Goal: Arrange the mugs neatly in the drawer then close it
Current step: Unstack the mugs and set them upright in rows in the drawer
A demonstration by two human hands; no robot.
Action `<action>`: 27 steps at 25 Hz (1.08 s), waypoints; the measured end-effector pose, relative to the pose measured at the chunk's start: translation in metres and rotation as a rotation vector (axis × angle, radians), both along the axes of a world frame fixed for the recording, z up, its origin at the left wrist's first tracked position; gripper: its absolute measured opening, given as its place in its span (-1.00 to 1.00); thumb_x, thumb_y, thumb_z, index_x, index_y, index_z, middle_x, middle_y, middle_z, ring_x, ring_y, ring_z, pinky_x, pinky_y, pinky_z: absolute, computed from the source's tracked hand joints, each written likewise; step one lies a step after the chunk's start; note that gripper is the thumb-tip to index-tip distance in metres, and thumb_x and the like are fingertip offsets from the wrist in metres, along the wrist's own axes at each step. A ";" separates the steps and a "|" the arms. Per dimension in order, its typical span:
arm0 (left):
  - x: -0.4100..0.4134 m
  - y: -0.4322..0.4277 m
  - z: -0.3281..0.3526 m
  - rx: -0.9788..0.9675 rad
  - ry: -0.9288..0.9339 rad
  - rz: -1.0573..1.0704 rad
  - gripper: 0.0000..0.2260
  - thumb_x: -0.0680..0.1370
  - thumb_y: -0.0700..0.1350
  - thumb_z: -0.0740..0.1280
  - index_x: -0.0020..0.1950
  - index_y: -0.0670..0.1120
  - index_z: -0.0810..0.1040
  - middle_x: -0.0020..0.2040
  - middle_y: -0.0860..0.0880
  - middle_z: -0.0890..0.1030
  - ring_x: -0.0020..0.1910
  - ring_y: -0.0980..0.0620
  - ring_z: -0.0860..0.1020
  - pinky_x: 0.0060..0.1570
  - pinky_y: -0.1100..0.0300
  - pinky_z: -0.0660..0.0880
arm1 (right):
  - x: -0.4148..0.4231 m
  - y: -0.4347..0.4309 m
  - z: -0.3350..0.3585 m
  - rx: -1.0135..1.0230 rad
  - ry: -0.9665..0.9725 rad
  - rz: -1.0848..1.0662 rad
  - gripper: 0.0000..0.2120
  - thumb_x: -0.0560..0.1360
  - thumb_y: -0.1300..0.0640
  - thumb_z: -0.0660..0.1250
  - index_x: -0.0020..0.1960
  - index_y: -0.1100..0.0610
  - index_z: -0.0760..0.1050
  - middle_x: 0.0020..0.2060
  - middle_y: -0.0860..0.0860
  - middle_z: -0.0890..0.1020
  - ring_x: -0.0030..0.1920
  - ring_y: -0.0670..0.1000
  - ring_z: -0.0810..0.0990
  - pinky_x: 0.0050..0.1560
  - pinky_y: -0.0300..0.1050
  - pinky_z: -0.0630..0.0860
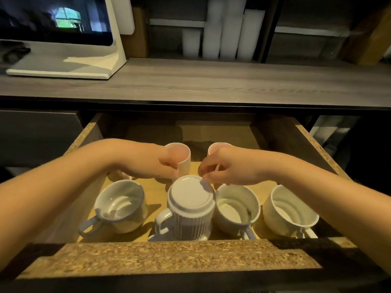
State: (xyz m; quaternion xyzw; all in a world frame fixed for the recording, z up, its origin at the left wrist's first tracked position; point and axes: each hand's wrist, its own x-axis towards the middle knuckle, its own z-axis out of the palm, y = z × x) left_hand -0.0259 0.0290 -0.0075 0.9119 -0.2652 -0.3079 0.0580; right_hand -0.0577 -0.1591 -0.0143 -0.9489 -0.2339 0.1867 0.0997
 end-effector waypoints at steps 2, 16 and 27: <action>-0.008 0.012 0.004 0.010 0.007 -0.015 -0.67 0.58 0.06 0.16 0.28 -0.01 0.49 0.16 -0.02 0.59 0.14 0.03 0.54 0.24 0.08 0.46 | -0.002 0.012 0.003 0.030 0.062 0.026 -0.61 0.54 -0.13 0.17 0.31 0.00 0.44 0.06 -0.10 0.55 0.09 -0.07 0.55 0.16 -0.14 0.52; -0.027 0.026 -0.021 -0.119 0.086 -0.011 -0.66 0.60 0.04 0.14 0.30 -0.05 0.47 0.19 -0.01 0.57 0.16 0.05 0.53 0.18 0.26 0.45 | -0.013 0.030 -0.003 -0.032 -0.101 0.153 -0.31 0.30 -0.17 0.46 0.35 -0.04 0.29 0.03 -0.11 0.48 -0.03 -0.08 0.47 -0.09 -0.26 0.48; -0.013 -0.012 -0.017 -0.460 0.064 0.261 -0.69 0.62 -0.04 0.08 -0.10 -0.17 0.53 -0.29 -0.09 0.60 -0.32 0.04 0.54 -0.34 0.36 0.43 | 0.003 -0.014 0.014 0.039 -0.252 -0.063 -0.25 0.27 -0.10 0.52 0.36 -0.07 0.25 0.18 -0.04 0.46 0.04 -0.03 0.48 -0.04 -0.22 0.55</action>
